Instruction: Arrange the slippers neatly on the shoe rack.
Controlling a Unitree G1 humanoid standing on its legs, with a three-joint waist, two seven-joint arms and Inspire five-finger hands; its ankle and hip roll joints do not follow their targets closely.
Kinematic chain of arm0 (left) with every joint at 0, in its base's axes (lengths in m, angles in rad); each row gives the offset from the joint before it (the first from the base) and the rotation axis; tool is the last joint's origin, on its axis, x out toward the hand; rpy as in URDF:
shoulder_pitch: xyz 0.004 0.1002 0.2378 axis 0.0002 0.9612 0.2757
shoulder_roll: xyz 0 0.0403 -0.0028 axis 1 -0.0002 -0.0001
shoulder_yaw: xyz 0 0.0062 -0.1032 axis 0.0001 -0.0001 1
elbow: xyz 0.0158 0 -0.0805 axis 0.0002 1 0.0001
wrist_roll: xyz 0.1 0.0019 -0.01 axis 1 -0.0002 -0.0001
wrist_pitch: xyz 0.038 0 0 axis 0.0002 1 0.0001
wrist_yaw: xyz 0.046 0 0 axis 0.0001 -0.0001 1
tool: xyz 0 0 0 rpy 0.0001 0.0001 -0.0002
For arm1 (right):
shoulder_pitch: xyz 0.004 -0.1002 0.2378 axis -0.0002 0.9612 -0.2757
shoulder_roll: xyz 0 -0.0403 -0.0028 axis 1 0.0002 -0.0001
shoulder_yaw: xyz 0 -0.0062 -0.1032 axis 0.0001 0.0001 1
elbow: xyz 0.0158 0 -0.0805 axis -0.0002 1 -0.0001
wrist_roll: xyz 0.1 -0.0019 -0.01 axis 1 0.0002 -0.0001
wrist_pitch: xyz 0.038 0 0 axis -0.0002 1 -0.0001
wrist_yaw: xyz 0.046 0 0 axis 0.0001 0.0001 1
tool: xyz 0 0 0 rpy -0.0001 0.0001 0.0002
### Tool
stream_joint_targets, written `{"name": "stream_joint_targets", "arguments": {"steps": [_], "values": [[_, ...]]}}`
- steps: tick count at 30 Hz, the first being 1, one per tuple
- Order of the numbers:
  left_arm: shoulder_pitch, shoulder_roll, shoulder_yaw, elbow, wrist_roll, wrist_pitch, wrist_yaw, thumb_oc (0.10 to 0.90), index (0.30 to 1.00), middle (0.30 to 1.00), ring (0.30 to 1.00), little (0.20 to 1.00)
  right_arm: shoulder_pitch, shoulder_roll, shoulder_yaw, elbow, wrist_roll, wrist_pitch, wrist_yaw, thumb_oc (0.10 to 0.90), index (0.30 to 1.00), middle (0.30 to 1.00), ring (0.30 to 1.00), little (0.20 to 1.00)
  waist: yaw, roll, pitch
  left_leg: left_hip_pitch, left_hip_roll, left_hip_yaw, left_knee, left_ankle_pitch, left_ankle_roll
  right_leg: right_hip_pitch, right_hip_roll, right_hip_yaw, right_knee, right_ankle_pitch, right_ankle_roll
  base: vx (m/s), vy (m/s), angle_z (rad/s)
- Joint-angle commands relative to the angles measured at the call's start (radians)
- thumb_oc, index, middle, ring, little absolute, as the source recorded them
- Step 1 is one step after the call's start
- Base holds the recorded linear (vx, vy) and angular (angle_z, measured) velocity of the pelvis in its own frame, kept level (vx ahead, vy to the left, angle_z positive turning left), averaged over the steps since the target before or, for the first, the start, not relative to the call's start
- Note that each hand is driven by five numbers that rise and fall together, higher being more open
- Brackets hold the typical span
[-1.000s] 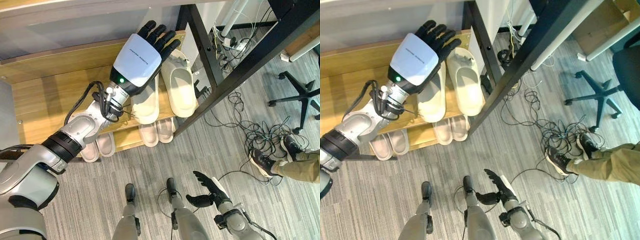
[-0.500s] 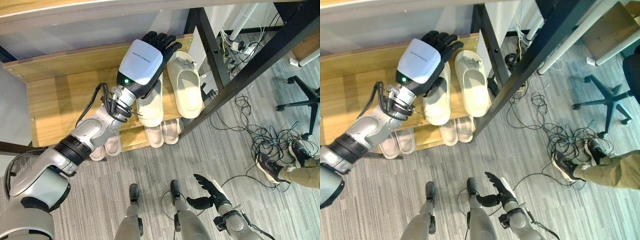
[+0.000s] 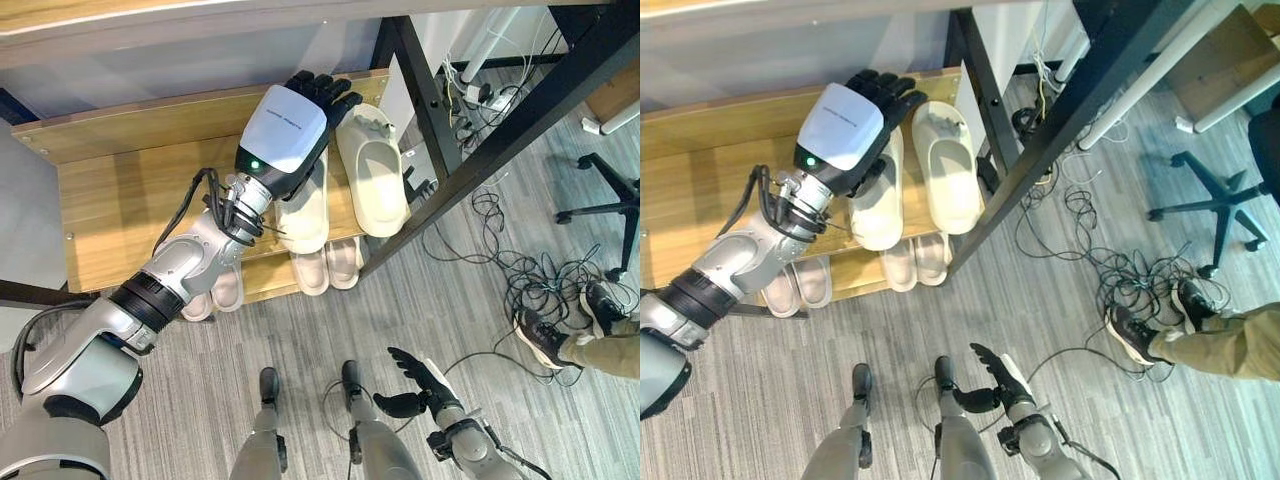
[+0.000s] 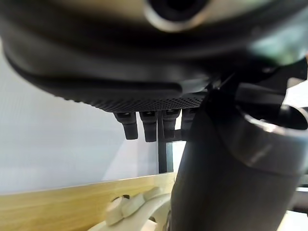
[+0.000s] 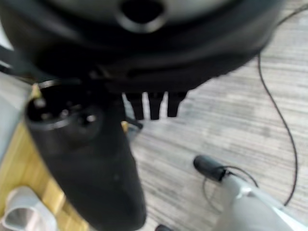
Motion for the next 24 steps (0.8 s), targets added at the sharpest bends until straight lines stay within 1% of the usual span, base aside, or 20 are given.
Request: {"name": "stream_joint_targets", "arguments": {"steps": [1,4,7,12,15,24], "values": [[-0.071,0.012,0.084,-0.055,0.019,-0.043,0.035,0.8,0.9,0.9,0.9,0.9,0.01,-0.006,-0.061,-0.029,0.022,-0.026,-0.003,0.8,0.9,0.9,0.9,0.9,0.002,0.029,-0.026,-0.047,-0.06,-0.047,0.067,-0.112,0.044,0.012,0.008,-0.032,0.005,-0.094,0.044,0.0,-0.006,0.04],[-0.026,0.008,0.107,-0.088,-0.006,-0.06,0.039,0.8,0.9,0.9,0.9,0.9,0.009,0.003,-0.053,-0.013,0.027,-0.021,0.002,0.8,0.9,0.9,0.9,0.9,0.008,0.029,-0.031,-0.043,-0.059,-0.05,0.065,-0.112,0.043,0.016,0.007,-0.037,0.006,-0.097,0.042,0.0,-0.008,0.04],[-0.013,0.003,0.109,-0.092,-0.016,-0.067,0.032,0.8,0.9,0.9,0.9,0.9,0.007,0.006,-0.05,-0.007,0.026,-0.02,0.004,0.8,0.9,0.9,0.9,0.9,0.009,0.029,-0.032,-0.04,-0.059,-0.051,0.065,-0.112,0.043,0.019,0.007,-0.039,0.006,-0.098,0.042,0.0,-0.005,0.03],[0.051,0.009,0.128,-0.126,-0.05,-0.101,0.013,0.8,0.9,0.9,0.9,0.9,0.013,0.015,-0.055,0.001,0.027,-0.017,0.004,0.8,0.9,0.9,0.9,0.9,0.014,0.032,-0.035,-0.035,-0.062,-0.053,0.068,-0.115,0.045,0.025,0.006,-0.041,0.007,-0.098,0.042,0.0,0.001,0.01],[0.074,0.014,0.139,-0.14,-0.061,-0.106,0.013,0.8,0.9,0.9,0.9,0.9,0.019,0.018,-0.055,0.004,0.024,-0.016,0.004,0.8,0.9,0.9,0.9,0.9,0.015,0.033,-0.038,-0.034,-0.062,-0.053,0.07,-0.116,0.046,0.029,0.005,-0.041,0.007,-0.099,0.042,0.0,0.0,0.0],[0.186,0.041,0.215,-0.248,-0.129,-0.145,-0.003,0.8,0.9,0.9,0.9,0.9,0.045,0.038,-0.078,0.043,0.007,0.002,-0.006,0.8,0.9,0.9,0.9,0.9,0.033,0.035,-0.082,0.005,-0.063,-0.062,0.067,-0.127,0.048,0.073,0.004,-0.052,0.009,-0.115,0.038,0.02,0.0,0.01]]}}
